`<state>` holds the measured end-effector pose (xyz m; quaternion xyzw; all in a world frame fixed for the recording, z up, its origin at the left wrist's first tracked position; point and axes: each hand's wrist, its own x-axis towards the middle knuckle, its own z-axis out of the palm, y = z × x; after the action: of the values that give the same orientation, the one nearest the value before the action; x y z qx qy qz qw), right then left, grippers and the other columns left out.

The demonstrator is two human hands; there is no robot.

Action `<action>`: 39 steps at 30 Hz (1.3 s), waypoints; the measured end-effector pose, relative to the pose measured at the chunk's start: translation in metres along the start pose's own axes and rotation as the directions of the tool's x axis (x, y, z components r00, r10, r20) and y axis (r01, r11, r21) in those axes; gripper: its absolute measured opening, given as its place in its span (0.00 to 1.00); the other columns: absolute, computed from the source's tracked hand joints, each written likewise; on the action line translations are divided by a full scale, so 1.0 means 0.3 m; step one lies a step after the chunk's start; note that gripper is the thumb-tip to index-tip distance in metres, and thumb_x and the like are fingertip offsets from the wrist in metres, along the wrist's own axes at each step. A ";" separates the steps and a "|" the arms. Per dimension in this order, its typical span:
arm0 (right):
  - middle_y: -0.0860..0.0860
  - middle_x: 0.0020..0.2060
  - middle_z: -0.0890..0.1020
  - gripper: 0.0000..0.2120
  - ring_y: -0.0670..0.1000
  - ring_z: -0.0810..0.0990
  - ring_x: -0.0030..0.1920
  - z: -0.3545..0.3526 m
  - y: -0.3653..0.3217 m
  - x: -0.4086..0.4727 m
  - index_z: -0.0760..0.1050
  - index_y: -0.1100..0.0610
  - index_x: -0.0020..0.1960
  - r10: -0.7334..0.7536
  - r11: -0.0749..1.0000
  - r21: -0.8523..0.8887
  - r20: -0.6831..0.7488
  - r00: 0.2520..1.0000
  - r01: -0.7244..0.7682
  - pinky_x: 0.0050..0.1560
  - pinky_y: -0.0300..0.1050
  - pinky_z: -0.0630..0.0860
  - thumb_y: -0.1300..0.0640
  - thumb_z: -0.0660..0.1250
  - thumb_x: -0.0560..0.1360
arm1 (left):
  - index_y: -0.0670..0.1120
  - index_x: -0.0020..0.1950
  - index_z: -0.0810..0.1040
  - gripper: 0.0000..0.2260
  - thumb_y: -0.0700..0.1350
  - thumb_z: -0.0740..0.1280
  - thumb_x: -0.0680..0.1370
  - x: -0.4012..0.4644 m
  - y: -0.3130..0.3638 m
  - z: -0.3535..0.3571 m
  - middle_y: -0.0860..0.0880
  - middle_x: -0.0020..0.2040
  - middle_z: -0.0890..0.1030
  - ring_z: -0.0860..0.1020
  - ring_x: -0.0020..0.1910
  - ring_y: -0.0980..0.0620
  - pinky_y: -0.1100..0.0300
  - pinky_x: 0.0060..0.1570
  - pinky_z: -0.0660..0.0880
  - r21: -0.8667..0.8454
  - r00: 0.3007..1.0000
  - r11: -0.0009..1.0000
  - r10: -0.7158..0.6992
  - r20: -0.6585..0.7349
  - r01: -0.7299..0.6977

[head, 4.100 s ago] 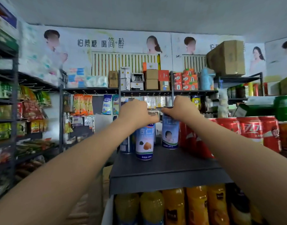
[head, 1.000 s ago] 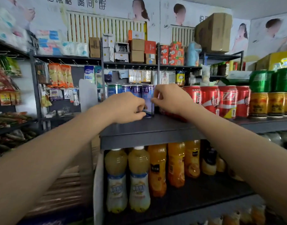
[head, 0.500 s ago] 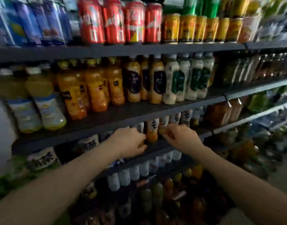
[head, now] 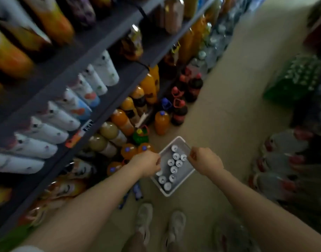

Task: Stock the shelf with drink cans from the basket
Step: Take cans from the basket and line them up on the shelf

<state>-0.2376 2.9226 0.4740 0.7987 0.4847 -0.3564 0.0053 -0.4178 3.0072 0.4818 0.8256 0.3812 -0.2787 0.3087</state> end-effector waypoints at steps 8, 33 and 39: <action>0.57 0.51 0.81 0.10 0.57 0.80 0.49 0.612 0.373 0.378 0.73 0.59 0.53 0.199 0.958 0.191 0.093 0.976 -0.213 0.45 0.47 0.76 0.54 0.58 0.78 | 0.41 0.52 0.73 0.10 0.46 0.57 0.80 0.602 -0.132 0.554 0.40 0.54 0.77 0.75 0.48 0.43 0.54 0.44 0.70 -0.107 0.992 0.993 -0.046 0.117 0.059; 0.54 0.60 0.78 0.28 0.58 0.79 0.55 1.387 0.540 0.943 0.59 0.53 0.64 0.421 0.789 0.511 -0.045 0.906 -0.341 0.48 0.49 0.75 0.52 0.70 0.70 | 0.48 0.72 0.59 0.29 0.45 0.68 0.74 1.442 -0.383 1.144 0.45 0.69 0.66 0.69 0.66 0.44 0.51 0.59 0.69 0.049 0.978 0.996 0.076 -0.192 -0.068; 0.49 0.51 0.81 0.25 0.51 0.80 0.51 1.311 0.608 0.869 0.68 0.53 0.60 0.386 0.781 0.569 -0.116 0.915 -0.258 0.47 0.48 0.78 0.50 0.73 0.67 | 0.45 0.66 0.63 0.27 0.47 0.71 0.73 1.490 -0.331 1.158 0.43 0.64 0.74 0.75 0.59 0.41 0.50 0.51 0.73 -0.045 0.959 0.997 -0.074 -0.272 0.064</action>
<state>-0.2455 2.8876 -0.0306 0.8735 0.2166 -0.3793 -0.2148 -0.3279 3.0122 -0.0858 0.8369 0.4535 -0.1656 0.2579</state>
